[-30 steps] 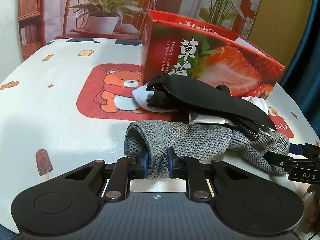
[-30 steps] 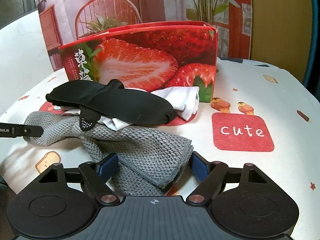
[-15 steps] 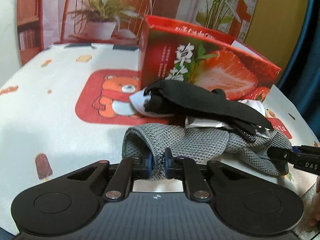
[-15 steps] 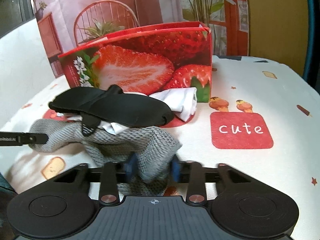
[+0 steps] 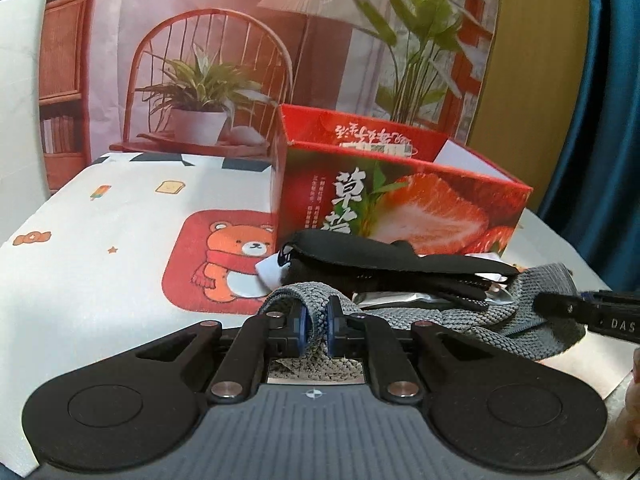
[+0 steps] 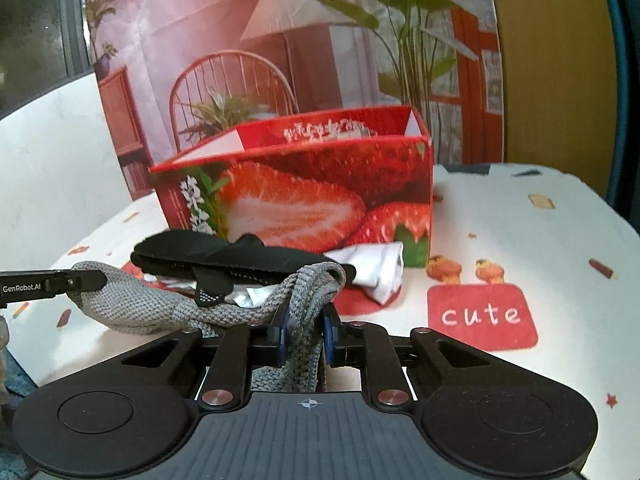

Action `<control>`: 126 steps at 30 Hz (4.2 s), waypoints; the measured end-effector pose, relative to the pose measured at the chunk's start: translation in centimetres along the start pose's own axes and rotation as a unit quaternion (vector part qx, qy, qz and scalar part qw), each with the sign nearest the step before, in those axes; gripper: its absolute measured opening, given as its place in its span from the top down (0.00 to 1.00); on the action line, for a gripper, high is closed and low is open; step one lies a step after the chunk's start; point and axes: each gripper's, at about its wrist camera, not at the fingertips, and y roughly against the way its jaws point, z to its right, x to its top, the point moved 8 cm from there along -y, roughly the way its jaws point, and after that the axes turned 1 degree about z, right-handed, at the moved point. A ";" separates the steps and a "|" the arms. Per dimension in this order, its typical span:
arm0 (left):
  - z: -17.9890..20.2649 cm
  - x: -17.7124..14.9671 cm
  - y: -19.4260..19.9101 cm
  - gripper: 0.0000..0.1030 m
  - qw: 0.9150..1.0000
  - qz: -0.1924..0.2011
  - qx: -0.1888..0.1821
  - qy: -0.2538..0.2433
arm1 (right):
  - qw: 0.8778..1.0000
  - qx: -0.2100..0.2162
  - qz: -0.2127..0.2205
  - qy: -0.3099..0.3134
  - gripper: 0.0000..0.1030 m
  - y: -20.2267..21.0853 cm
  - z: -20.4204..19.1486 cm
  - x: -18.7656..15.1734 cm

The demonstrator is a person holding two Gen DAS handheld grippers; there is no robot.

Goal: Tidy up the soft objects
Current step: 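Close the left and right grippers on the grey knit cloth, then lift the grey cloth with both grippers and carry it over the red box, then release the grey cloth into the box and move both tools to the black eye mask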

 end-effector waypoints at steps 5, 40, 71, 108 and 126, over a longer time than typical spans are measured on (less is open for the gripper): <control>0.3 0.2 0.2 0.90 1.000 0.005 -0.003 0.002 | 1.000 0.008 0.017 0.005 0.85 0.8 -0.1 1.4; 0.7 6.7 2.2 0.90 0.998 0.070 -0.009 -0.001 | 0.995 0.022 0.094 0.014 0.91 3.2 -0.5 7.9; 2.7 15.5 -15.6 0.90 0.998 -0.038 0.012 -0.048 | 0.997 -0.050 0.008 0.061 0.91 -15.1 5.6 19.0; 2.8 13.9 -6.0 0.00 1.000 -0.003 -0.008 -0.030 | 0.998 -0.016 0.038 0.044 0.00 -7.2 1.7 15.5; -1.9 5.1 -7.8 0.00 0.999 -0.046 0.018 -0.006 | 1.000 0.000 -0.001 0.015 0.00 -7.6 0.9 5.1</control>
